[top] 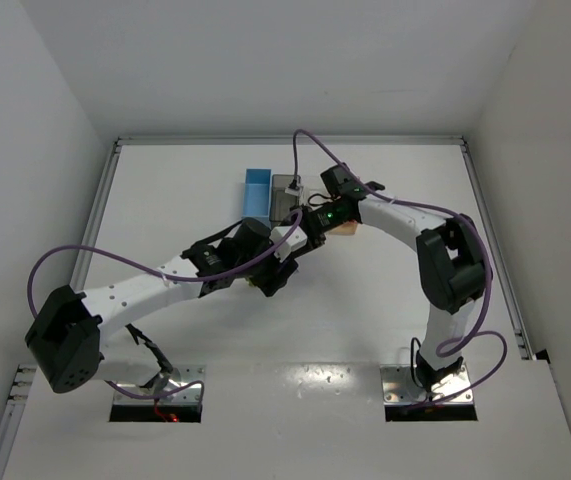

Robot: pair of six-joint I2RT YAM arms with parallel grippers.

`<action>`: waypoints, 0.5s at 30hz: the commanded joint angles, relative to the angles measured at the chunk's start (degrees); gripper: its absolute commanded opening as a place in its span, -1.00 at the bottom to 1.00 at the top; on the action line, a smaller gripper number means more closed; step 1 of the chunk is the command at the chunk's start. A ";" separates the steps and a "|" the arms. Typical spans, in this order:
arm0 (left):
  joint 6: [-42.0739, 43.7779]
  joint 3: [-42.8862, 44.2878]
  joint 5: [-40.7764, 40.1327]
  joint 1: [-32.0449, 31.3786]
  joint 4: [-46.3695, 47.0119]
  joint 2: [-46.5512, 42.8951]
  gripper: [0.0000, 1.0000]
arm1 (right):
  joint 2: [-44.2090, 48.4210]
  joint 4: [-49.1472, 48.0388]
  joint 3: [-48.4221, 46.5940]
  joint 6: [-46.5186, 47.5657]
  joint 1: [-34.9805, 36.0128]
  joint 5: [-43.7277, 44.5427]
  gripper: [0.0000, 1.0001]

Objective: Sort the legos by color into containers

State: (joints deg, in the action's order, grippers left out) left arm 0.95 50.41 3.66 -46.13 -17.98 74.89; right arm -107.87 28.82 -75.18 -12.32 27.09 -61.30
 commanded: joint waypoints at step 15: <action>-0.42 -0.22 -1.02 0.43 2.42 -1.41 -1.00 | 0.38 -0.96 -2.25 1.24 -1.95 -4.71 -1.00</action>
State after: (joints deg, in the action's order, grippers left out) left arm 0.99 50.41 3.81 -46.15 -18.02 74.89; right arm -107.87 27.99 -74.43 -12.47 26.17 -60.49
